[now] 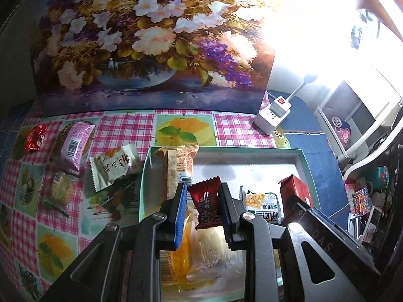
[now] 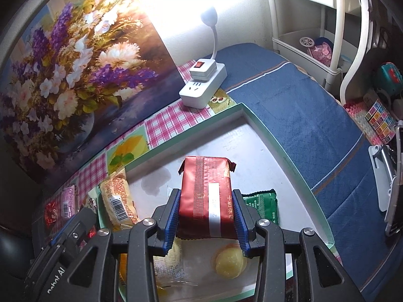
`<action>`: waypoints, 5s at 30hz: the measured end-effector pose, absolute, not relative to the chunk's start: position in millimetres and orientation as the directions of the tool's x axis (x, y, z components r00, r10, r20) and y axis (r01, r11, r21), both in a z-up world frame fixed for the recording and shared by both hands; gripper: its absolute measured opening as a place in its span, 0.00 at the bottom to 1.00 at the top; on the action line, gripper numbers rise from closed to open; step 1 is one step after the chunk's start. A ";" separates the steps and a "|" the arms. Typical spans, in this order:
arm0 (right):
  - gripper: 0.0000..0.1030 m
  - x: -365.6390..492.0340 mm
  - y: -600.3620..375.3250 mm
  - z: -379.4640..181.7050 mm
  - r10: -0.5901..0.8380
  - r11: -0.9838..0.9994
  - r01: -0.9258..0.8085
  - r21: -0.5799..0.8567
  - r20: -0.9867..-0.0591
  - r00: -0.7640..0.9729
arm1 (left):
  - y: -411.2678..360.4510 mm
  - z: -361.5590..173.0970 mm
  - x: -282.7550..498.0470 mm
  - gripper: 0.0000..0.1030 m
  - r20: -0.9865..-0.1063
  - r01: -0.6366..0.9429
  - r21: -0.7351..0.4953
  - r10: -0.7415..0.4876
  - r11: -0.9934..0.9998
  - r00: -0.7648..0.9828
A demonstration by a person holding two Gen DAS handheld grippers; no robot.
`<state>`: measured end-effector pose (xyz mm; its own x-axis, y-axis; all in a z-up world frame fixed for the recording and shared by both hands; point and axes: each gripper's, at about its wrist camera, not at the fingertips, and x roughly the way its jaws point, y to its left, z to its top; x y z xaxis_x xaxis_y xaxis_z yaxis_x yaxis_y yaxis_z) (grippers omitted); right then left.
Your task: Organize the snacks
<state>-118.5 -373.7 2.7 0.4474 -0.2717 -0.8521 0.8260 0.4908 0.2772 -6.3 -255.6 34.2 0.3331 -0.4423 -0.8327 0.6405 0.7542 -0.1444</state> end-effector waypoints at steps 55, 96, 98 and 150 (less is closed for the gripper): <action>0.67 -121.8 -387.6 -24.5 -0.278 0.446 0.875 0.188 -0.900 0.335 | -258.7 1.9 20.9 0.82 -0.885 0.536 -0.131 -0.343 0.834 0.317; 1.00 -89.5 -355.5 -10.3 -0.332 0.573 0.816 0.075 -0.889 0.315 | -133.9 -8.6 89.1 0.90 -0.926 0.302 0.043 -0.076 0.952 0.370; 1.00 -86.8 -352.8 -7.0 -0.346 0.580 0.812 0.061 -0.884 0.314 | -120.6 -8.3 94.2 0.90 -0.926 0.285 0.054 -0.059 0.957 0.373; 1.00 62.3 -206.4 -26.8 -0.119 0.886 0.451 0.109 -0.886 0.448 | 1.3 -37.6 172.4 0.90 -0.934 0.054 -0.139 -0.149 0.989 0.325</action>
<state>62.3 -206.4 -26.8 0.4481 -0.1190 -0.8860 0.4507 0.8860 0.1089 172.4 1.3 -37.6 0.3247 -0.1494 -0.9340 0.0539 0.9888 -0.1394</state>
